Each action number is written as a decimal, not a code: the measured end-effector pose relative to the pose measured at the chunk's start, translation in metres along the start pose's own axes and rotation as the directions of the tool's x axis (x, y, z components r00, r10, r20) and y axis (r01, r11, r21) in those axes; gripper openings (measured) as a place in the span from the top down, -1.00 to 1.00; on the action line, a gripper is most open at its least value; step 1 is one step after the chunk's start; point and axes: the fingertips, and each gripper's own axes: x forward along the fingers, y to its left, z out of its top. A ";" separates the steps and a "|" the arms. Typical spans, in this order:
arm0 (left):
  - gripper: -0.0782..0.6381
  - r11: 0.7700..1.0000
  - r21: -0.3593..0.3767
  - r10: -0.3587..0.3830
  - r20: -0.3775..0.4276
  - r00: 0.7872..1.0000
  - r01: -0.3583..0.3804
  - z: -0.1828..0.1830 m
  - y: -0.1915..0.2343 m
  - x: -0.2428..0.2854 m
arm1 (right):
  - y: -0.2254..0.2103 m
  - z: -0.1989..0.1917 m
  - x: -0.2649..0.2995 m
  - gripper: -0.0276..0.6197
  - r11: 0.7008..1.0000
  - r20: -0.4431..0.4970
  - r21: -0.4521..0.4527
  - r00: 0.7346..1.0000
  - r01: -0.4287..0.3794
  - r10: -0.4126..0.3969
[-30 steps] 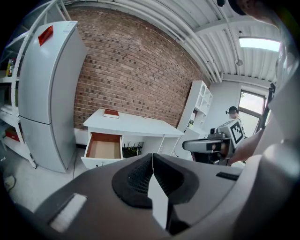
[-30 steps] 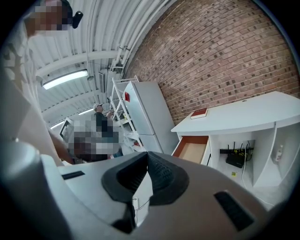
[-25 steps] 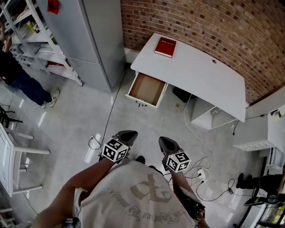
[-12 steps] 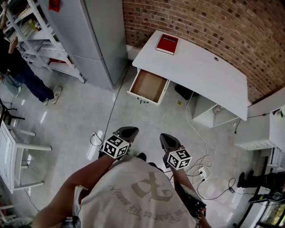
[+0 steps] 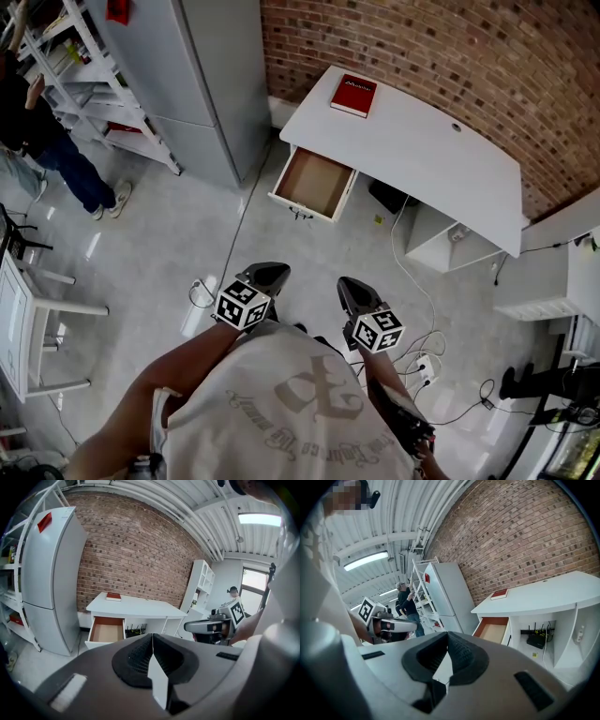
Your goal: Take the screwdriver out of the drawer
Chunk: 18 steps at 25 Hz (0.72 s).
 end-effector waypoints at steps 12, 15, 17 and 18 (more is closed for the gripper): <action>0.76 1.000 -0.023 0.017 -0.012 1.000 -0.017 0.003 0.013 0.008 | -0.012 0.003 0.019 0.90 1.000 -0.030 0.014 0.999 -0.016 0.017; 0.76 0.999 -0.043 0.015 -0.021 1.000 -0.016 -0.001 0.024 0.013 | -0.015 0.001 0.025 0.90 1.000 -0.042 0.018 0.999 -0.008 0.008; 0.76 0.999 -0.046 0.004 -0.023 1.000 -0.005 0.001 0.030 0.019 | -0.017 0.000 0.029 0.90 1.000 -0.046 0.023 0.999 0.002 -0.001; 0.76 0.999 -0.045 -0.005 -0.023 1.000 0.004 0.003 0.031 0.024 | -0.019 0.000 0.031 0.90 1.000 -0.048 0.025 0.999 0.008 -0.006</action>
